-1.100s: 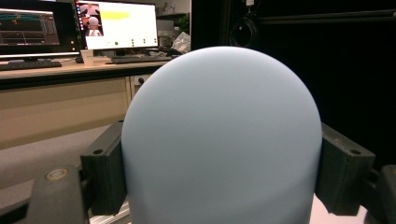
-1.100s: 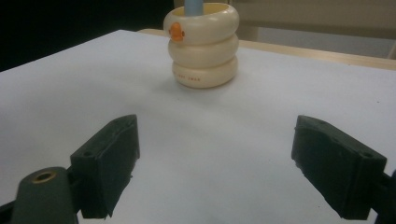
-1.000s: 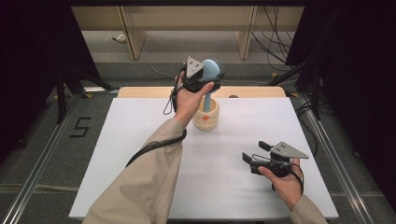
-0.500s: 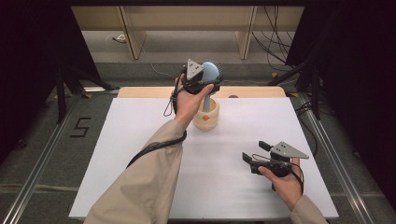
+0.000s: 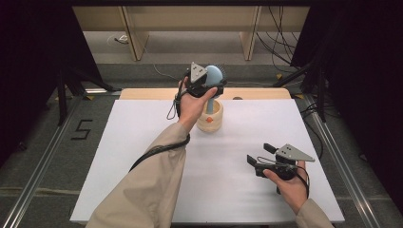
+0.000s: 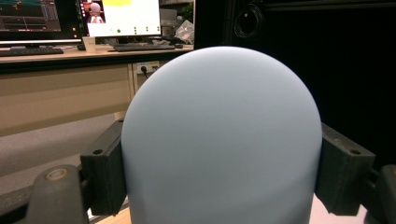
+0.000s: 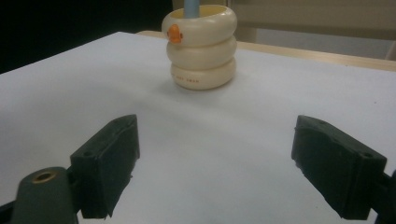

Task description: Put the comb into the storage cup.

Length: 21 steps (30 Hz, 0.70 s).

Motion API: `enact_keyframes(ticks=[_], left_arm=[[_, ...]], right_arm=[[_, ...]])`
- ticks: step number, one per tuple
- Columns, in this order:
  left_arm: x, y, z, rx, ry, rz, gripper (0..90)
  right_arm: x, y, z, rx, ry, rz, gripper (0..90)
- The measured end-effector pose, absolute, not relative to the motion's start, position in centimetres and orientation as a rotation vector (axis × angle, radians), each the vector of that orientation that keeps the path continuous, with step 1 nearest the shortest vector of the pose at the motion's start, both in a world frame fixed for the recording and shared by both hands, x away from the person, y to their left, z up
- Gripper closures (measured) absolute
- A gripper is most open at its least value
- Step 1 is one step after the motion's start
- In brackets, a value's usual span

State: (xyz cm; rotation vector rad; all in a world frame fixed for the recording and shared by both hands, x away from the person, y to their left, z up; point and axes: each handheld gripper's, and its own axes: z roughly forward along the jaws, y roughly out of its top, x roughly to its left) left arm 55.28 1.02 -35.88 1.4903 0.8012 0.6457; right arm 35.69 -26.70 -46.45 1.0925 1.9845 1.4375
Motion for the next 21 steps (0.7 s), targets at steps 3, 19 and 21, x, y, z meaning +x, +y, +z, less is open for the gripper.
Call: enact_keyframes(ticks=[3, 19, 21], left_arm=[[55.3, 0.9, -36.0, 1.493, 0.8, 0.641, 19.3], [55.4, 0.9, -37.3, 1.512, 0.821, 0.624, 19.3], [55.4, 0.9, -37.5, 1.513, 0.826, 0.625, 19.3]], right_arm=[[35.7, -26.7, -46.5, 1.091, 1.985, 1.439, 16.0], [35.8, -26.6, -46.6, 1.097, 1.985, 1.443, 16.0], [35.8, -26.7, -46.6, 1.096, 1.986, 1.441, 16.0]])
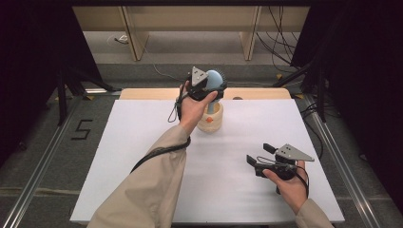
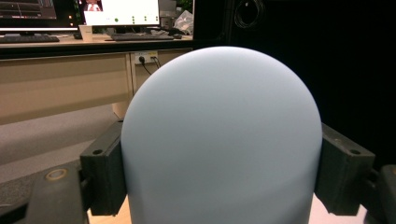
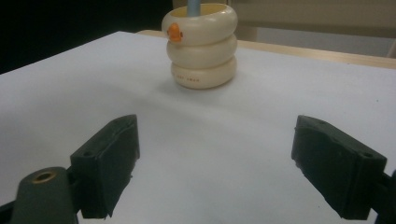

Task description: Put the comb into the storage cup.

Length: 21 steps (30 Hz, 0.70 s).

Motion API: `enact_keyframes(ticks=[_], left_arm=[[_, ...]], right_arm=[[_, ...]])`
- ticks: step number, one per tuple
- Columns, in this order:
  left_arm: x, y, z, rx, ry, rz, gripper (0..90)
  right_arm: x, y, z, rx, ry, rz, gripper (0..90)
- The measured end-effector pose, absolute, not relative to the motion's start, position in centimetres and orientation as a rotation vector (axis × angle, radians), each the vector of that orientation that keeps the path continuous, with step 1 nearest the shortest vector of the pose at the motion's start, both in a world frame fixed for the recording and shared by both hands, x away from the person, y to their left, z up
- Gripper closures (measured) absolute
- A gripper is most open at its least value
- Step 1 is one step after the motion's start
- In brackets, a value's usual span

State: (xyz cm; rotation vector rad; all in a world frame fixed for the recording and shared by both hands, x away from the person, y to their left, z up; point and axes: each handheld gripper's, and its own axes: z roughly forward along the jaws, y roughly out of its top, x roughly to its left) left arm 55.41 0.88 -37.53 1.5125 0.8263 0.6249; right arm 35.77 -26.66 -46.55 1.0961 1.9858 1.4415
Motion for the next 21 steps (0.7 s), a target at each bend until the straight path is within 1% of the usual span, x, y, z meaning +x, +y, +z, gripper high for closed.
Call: enact_keyframes(ticks=[21], left_arm=[[55.5, 1.4, -39.7, 1.512, 0.867, 0.602, 19.3]], right_arm=[[35.8, -26.6, -46.6, 1.093, 1.988, 1.443, 16.0]])
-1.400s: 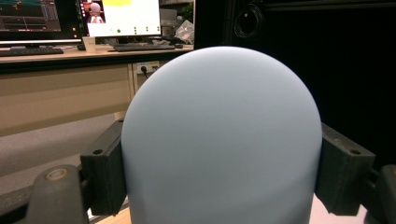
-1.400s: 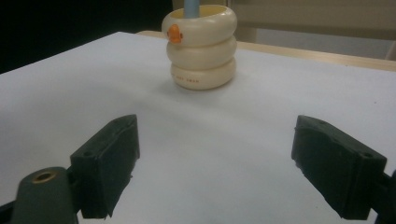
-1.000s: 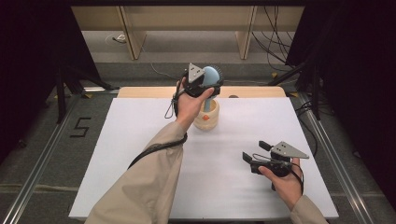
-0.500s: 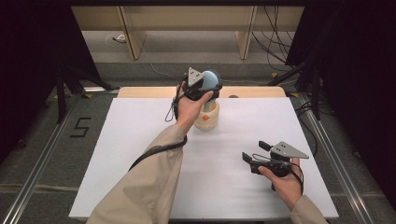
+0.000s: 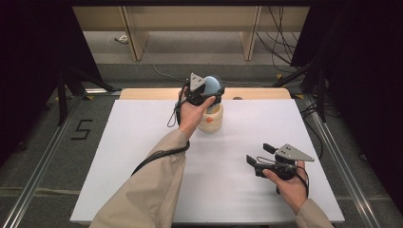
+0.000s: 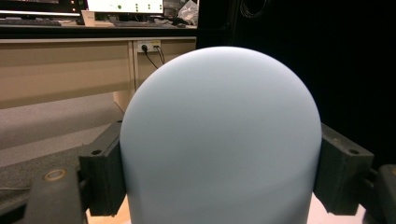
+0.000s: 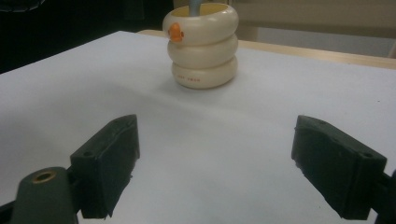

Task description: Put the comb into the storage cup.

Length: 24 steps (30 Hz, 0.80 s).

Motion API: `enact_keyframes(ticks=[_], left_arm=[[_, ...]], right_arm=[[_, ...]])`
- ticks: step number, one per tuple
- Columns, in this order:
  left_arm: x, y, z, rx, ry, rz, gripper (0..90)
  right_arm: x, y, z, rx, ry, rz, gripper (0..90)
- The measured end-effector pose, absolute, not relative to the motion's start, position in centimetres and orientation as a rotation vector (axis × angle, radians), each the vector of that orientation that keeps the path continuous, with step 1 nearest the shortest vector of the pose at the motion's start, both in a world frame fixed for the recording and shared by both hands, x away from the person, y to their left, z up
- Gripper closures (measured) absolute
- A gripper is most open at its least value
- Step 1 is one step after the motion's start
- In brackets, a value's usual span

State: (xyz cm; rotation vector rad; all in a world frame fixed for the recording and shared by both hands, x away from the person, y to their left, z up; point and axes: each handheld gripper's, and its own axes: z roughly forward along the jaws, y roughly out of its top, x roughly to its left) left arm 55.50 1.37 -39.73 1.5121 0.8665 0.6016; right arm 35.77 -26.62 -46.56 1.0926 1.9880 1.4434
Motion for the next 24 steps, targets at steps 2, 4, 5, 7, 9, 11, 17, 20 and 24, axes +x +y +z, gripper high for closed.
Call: enact_keyframes(ticks=[2, 4, 5, 7, 9, 11, 17, 20, 24], left_arm=[[55.51, 1.42, -39.71, 1.513, 0.868, 0.601, 19.3], [55.53, 1.46, -39.72, 1.512, 0.87, 0.599, 19.2], [55.55, 1.5, -39.71, 1.513, 0.87, 0.596, 19.2], [55.57, 1.57, -39.68, 1.514, 0.873, 0.589, 19.2], [55.56, 1.67, -39.66, 1.514, 0.878, 0.585, 19.2], [55.54, 1.76, -39.63, 1.514, 0.881, 0.581, 19.1], [55.41, 2.0, -39.5, 1.515, 0.9, 0.576, 19.0], [55.33, 2.06, -39.38, 1.523, 0.903, 0.57, 19.0], [55.13, 2.18, -39.21, 1.533, 0.916, 0.566, 18.9]], right_arm=[[35.77, -26.62, -46.58, 1.094, 1.988, 1.444, 16.0], [35.77, -26.61, -46.57, 1.093, 1.988, 1.442, 16.0], [35.77, -26.6, -46.56, 1.093, 1.989, 1.442, 16.0], [35.78, -26.61, -46.57, 1.093, 1.988, 1.443, 16.0], [35.78, -26.61, -46.57, 1.094, 1.989, 1.441, 16.0], [35.78, -26.61, -46.56, 1.092, 1.988, 1.442, 16.0], [35.78, -26.61, -46.53, 1.093, 1.987, 1.44, 16.0], [35.78, -26.59, -46.53, 1.091, 1.988, 1.439, 16.0], [35.78, -26.58, -46.54, 1.093, 1.988, 1.439, 16.0]])
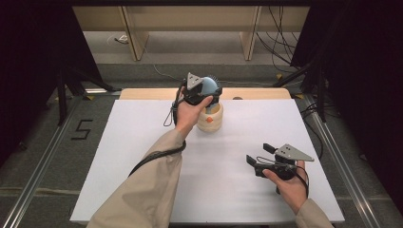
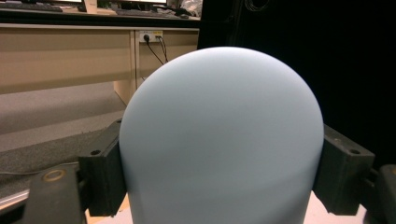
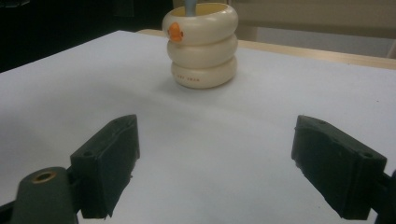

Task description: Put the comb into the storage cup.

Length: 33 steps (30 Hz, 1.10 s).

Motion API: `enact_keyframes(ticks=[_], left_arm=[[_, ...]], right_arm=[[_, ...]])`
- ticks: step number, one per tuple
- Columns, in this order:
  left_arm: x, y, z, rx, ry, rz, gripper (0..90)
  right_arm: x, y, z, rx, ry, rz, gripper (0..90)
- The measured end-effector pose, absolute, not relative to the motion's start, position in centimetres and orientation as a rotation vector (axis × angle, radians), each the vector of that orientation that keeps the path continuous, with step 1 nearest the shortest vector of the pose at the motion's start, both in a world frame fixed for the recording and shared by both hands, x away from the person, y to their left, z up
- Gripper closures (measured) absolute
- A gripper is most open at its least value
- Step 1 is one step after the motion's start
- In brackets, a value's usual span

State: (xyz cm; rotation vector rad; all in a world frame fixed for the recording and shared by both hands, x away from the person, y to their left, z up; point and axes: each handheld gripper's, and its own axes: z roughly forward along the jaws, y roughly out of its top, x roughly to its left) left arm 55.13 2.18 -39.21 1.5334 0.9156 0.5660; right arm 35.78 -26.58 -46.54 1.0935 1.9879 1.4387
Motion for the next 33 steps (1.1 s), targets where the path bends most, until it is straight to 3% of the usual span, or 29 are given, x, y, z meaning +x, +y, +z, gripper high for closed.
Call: enact_keyframes(ticks=[22, 27, 31, 33], left_arm=[[54.3, 3.1, -38.9, 1.59, 0.954, 0.543, 15.0], [54.3, 3.3, -39.0, 1.596, 0.954, 0.541, 9.7], [54.3, 3.5, -39.0, 1.621, 0.95, 0.566, 0.0], [54.3, 3.7, -39.0, 1.618, 0.958, 0.576, 0.0]], right_arm=[[35.8, -26.5, -46.5, 1.094, 1.986, 1.43, 16.0], [35.8, -26.6, -46.5, 1.096, 1.986, 1.429, 16.0], [35.8, -26.6, -46.5, 1.097, 1.987, 1.428, 16.0], [35.8, -26.6, -46.6, 1.097, 1.989, 1.428, 15.9]])
